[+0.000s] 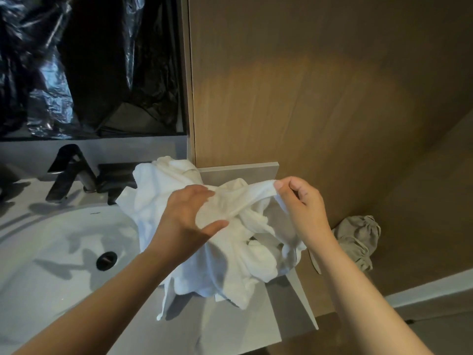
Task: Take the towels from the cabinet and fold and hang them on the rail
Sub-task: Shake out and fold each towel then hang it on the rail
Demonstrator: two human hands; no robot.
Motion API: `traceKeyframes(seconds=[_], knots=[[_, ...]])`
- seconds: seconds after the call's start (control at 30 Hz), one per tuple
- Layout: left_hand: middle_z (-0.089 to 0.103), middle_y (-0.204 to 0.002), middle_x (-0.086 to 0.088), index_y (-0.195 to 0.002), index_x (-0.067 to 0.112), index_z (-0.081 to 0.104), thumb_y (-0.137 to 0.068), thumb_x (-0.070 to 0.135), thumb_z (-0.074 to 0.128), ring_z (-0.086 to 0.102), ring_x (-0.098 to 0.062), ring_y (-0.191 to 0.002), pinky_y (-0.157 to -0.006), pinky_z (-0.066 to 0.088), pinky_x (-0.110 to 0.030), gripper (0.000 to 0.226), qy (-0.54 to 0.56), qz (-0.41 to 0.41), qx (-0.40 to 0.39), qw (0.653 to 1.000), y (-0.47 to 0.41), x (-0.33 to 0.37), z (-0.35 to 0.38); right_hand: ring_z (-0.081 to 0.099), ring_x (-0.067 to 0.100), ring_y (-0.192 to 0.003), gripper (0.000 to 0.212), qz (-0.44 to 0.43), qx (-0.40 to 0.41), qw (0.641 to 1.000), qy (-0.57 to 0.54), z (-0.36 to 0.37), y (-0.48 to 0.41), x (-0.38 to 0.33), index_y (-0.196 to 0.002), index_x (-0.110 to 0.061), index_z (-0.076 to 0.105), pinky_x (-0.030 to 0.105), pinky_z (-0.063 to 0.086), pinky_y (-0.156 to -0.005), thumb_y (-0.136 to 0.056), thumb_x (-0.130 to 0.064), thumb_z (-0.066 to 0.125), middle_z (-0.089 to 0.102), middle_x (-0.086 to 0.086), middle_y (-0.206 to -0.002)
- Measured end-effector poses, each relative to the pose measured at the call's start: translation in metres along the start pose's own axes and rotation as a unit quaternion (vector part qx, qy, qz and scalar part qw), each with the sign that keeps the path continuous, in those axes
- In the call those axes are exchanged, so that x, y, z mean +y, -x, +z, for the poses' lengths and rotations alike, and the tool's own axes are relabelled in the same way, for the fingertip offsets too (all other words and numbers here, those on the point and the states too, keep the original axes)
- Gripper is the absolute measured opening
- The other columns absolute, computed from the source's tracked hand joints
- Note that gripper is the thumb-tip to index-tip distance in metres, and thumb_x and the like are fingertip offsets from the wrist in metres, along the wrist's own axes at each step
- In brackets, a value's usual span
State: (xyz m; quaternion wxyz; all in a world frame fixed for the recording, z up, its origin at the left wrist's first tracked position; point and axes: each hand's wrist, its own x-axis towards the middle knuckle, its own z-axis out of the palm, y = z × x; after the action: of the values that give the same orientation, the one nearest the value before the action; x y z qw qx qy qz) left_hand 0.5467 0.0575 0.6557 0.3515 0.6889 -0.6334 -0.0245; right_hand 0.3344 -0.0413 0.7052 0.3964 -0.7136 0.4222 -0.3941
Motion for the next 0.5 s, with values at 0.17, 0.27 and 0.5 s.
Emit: traceKeyframes(seconds=[0.17,0.27,0.5], knots=[[0.053,-0.126,0.012,-0.143,0.029,0.046,-0.084,0.046,0.07,0.06,-0.002,-0.075,-0.08,0.048,-0.015,0.066,0.154,-0.097,-0.2,0.963,-0.052,0.014,-0.005,0.054,0.004,-0.071,0.025,-0.024,-0.012,1.0,0.003,-0.003,-0.001,-0.008,-0.081,-0.007,0.067,0.016,0.042,-0.064,-0.098,-0.023,0.057,0.063,0.001,-0.075],[0.071,-0.079,0.01,-0.118,0.022,0.066,-0.087,0.037,0.069,0.068,-0.011,-0.065,-0.065,0.054,-0.018,0.035,0.232,-0.155,-0.314,0.908,-0.065,0.005,-0.005,0.052,-0.002,-0.067,0.022,-0.021,-0.006,1.0,0.002,-0.009,-0.003,-0.008,-0.082,-0.011,0.069,0.011,0.039,-0.062,-0.097,-0.023,0.058,0.06,-0.016,-0.068],[0.064,-0.051,-0.004,-0.071,0.021,0.071,-0.08,0.029,0.078,0.058,-0.01,-0.044,-0.049,0.05,-0.018,0.013,0.264,-0.163,-0.145,0.939,-0.07,0.003,-0.022,0.05,0.004,-0.066,0.022,-0.02,0.033,0.999,-0.004,-0.019,-0.012,-0.011,-0.08,-0.01,0.067,0.013,0.04,-0.06,-0.096,-0.023,0.06,0.06,0.005,-0.073]])
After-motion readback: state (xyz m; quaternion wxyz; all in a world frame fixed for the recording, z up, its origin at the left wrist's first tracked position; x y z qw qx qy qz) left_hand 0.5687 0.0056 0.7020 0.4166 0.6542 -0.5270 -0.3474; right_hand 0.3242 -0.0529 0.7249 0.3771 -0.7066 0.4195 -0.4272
